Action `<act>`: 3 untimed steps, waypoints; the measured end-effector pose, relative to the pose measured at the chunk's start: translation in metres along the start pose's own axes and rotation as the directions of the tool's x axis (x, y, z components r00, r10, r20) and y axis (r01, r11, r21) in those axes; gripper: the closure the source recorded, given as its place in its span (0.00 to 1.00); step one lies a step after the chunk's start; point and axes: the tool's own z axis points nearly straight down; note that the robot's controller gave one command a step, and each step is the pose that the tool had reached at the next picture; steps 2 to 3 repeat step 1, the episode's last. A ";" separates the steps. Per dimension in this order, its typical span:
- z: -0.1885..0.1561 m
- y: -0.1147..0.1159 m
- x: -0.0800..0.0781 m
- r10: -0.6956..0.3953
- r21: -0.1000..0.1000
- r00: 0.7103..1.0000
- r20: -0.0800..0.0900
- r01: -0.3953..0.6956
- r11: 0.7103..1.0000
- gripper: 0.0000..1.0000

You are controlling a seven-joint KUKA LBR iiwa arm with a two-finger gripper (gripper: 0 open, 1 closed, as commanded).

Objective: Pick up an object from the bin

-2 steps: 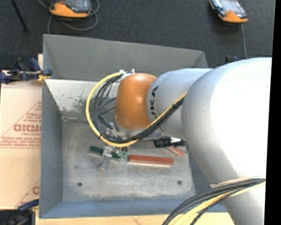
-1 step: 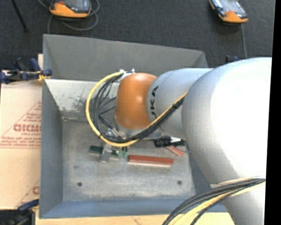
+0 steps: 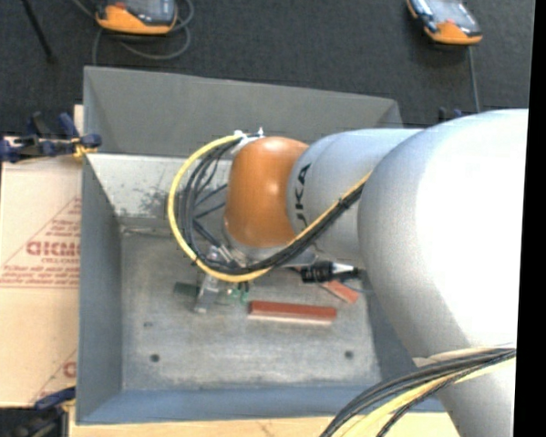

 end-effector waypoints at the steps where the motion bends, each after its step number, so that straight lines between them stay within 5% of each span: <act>1: -0.051 0.001 -0.002 -0.002 -0.001 1.000 0.003 0.002 1.000 1.00; 3: -0.051 0.001 -0.002 -0.002 -0.001 1.000 0.003 0.002 1.000 1.00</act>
Offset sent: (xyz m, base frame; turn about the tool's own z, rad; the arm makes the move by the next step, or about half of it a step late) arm 0.0000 0.0000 0.0475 0.0000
